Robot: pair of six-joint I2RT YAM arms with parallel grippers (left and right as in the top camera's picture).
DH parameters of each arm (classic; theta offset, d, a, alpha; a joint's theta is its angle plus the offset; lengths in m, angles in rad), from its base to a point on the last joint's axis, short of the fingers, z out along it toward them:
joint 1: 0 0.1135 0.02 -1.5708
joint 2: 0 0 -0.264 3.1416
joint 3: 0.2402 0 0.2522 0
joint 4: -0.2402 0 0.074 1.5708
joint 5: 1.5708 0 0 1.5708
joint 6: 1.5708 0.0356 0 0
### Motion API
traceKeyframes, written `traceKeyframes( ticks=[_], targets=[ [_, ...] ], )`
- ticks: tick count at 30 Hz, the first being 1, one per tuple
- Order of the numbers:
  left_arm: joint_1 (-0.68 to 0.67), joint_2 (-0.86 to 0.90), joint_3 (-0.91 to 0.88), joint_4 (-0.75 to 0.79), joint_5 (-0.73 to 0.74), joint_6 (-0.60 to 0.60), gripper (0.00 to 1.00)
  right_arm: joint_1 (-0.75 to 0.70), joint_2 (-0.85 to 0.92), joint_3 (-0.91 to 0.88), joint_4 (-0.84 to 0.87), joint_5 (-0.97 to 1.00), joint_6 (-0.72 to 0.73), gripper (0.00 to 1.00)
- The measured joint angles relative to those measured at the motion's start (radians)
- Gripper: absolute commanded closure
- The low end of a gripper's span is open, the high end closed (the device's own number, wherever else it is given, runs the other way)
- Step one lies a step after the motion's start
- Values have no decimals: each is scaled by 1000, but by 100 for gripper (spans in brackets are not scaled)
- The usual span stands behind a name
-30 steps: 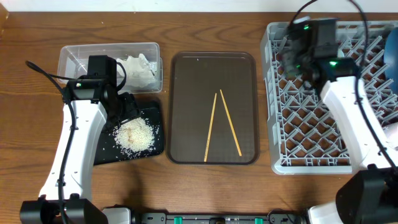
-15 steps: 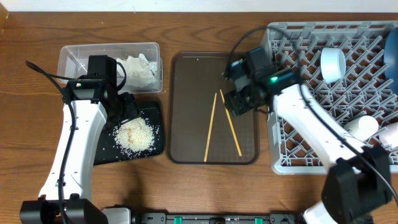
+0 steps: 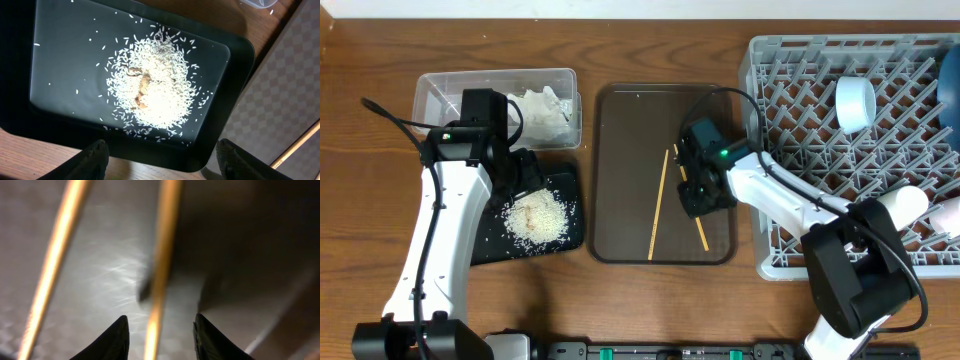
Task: Sort waste into correct bins and load items into the dishwasher rack
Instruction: 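Lower the right gripper to the brown tray and grasp one chopstick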
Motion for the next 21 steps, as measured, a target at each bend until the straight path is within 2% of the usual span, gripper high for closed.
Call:
traceKeyframes(
  ticks=[6,21],
  targets=[
    [0,0,0,0,0,0,28,19,0,-2,0,91,44,59],
    [0,0,0,0,0,0,28,29,1,-2,1,88,60,57]
  ],
)
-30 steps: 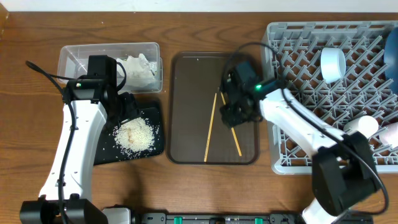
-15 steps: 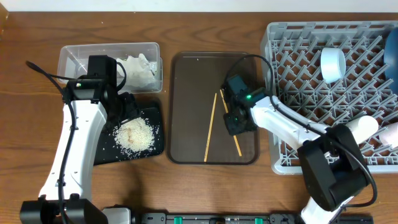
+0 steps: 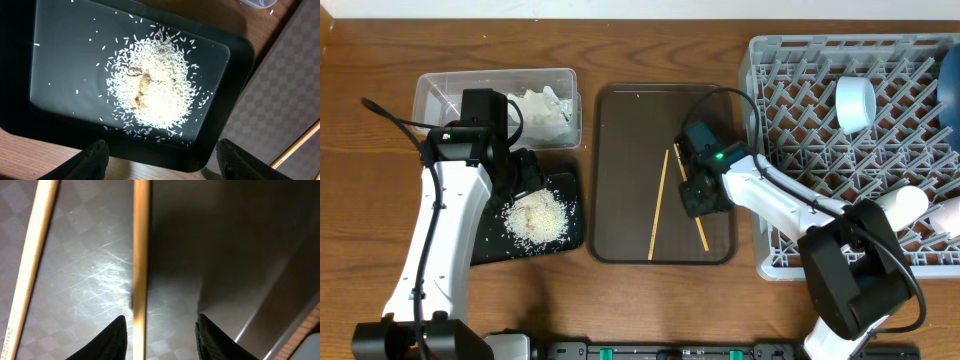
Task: Sort waste into correct bins and load items into the dishwasher rack
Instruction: 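Lower the right gripper to the brown tray and grasp one chopstick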
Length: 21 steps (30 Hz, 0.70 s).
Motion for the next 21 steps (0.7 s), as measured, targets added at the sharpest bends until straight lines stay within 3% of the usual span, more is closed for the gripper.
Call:
traceKeyframes(
  ticks=[21],
  targets=[
    [0,0,0,0,0,0,28,28,40,3,3,41,62,55]
  ],
)
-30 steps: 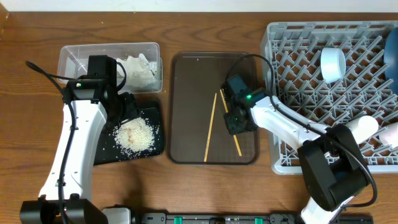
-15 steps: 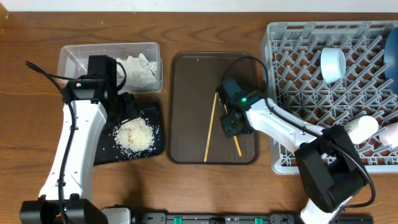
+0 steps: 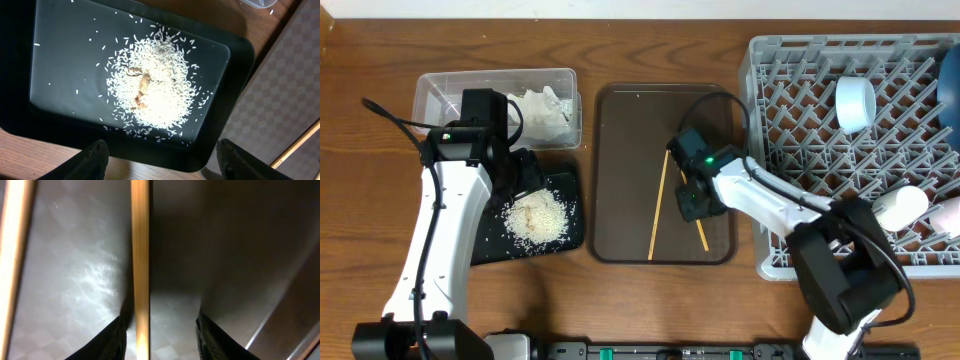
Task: Sort waste into correct bins and load items into the dishwasher rack
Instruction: 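Lower the right gripper to the brown tray and grasp one chopstick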
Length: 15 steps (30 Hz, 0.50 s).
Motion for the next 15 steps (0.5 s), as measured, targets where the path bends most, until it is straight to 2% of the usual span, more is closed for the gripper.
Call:
traceKeyframes(
  ticks=[2,7,10,12,15],
  targets=[
    [0,0,0,0,0,0,28,0,2,1,0,1,1,57],
    [0,0,0,0,0,0,28,0,3,2,0,4,4,83],
    [0,0,0,0,0,0,28,0,3,2,0,10,11,93],
    [0,0,0,0,0,0,28,-2,3,2,0,15,11,99],
    [0,0,0,0,0,0,28,-8,1,3,-2,12,12,99]
  ],
)
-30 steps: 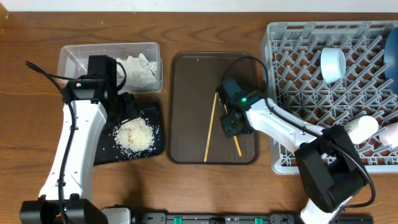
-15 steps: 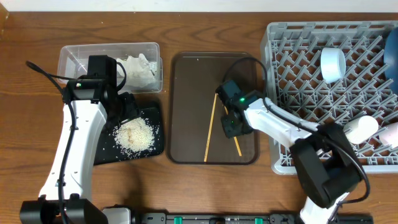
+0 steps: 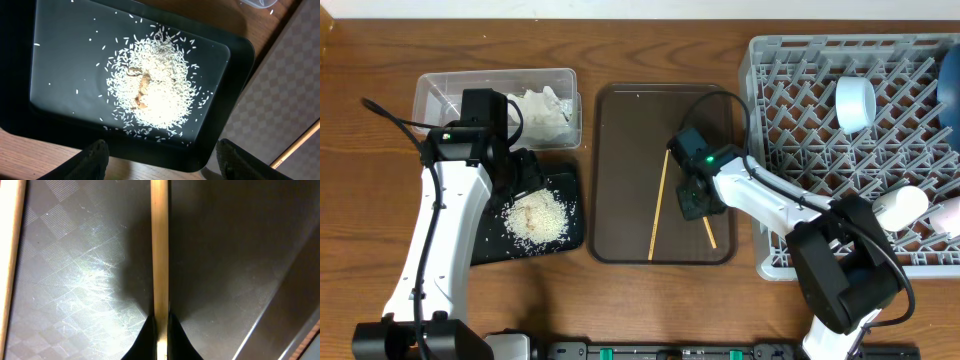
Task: Sort waste into correct bins and load items into the dishwasher rack
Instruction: 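Lower the right gripper to the brown tray and grasp one chopstick, then carry the chopstick right and insert it upright in the rack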
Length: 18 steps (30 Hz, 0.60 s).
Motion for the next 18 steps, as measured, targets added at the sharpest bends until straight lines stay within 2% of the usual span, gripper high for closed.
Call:
traceKeyframes(
  ticks=[7,13,18],
  targets=[
    [0,0,0,0,0,0,28,-34,-54,0,-17,-10,-40,99],
    [0,0,0,0,0,0,28,-119,-281,28,-21,-11,-89,99],
    [0,0,0,0,0,0,28,-260,-431,55,-45,-10,-112,99]
  ],
)
